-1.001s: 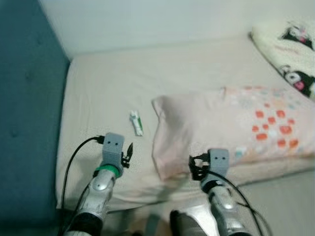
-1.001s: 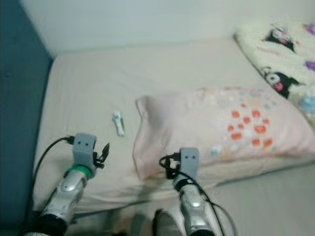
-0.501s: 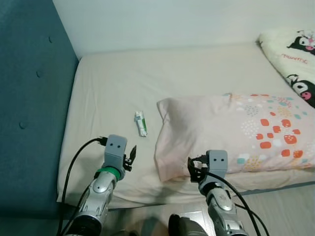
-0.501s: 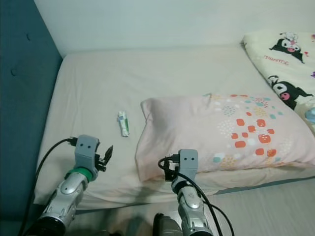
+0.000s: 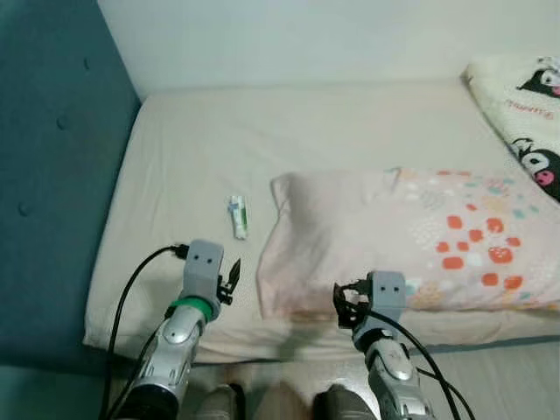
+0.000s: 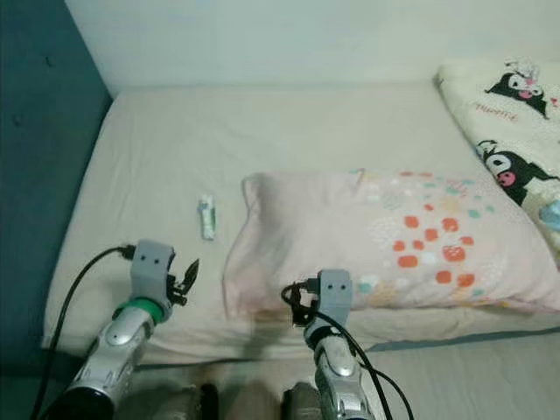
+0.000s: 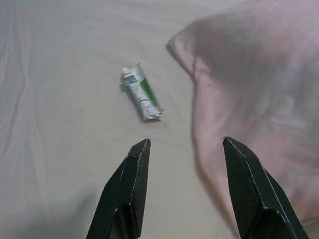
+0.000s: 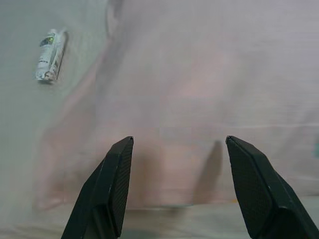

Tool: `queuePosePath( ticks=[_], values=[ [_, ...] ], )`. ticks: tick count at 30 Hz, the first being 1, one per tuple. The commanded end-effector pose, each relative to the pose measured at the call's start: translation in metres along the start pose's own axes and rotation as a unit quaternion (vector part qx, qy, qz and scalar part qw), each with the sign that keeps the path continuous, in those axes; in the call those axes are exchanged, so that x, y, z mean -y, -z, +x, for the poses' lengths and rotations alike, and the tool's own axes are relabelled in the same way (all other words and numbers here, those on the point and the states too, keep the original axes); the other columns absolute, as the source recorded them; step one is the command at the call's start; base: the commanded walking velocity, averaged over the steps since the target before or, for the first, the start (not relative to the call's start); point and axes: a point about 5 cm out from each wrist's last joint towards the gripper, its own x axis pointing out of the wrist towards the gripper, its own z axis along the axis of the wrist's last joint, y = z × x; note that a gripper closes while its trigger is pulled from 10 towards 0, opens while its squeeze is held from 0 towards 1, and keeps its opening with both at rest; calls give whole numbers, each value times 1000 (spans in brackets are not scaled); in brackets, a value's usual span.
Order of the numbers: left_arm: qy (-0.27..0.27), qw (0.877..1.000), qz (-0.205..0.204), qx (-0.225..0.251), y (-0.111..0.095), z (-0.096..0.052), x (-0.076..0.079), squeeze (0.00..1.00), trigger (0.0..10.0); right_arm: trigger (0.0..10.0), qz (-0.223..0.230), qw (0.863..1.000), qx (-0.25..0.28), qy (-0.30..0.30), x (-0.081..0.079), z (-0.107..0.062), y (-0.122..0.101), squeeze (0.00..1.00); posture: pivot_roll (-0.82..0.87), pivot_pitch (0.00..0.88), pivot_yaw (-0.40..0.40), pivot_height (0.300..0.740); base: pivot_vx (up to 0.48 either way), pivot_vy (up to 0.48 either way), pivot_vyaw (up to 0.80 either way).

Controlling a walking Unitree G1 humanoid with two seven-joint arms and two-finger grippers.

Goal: Clean up the room

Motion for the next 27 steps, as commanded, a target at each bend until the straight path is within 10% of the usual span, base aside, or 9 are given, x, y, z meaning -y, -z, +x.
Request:
queuePosePath(
  ticks=[1, 14, 27],
  values=[
    [8, 1000, -3, -17, 8, -3, 5, 0, 10000, 10000, 7, 1000, -21, 14, 7, -6, 10, 0, -1, 151, 91, 740, 0, -368, 0],
    [15, 998, 35, -42, 10, -1, 6, 0, 10000, 10000, 10, 1000, -22, 17, 8, -6, 10, 0, -2, 152, 92, 740, 0, -225, 0],
    [8, 998, 38, -43, 8, 2, 6, 0, 10000, 10000, 12, 999, -25, 20, 8, -6, 10, 0, 4, 153, 92, 740, 0, 332, 0]
  ],
)
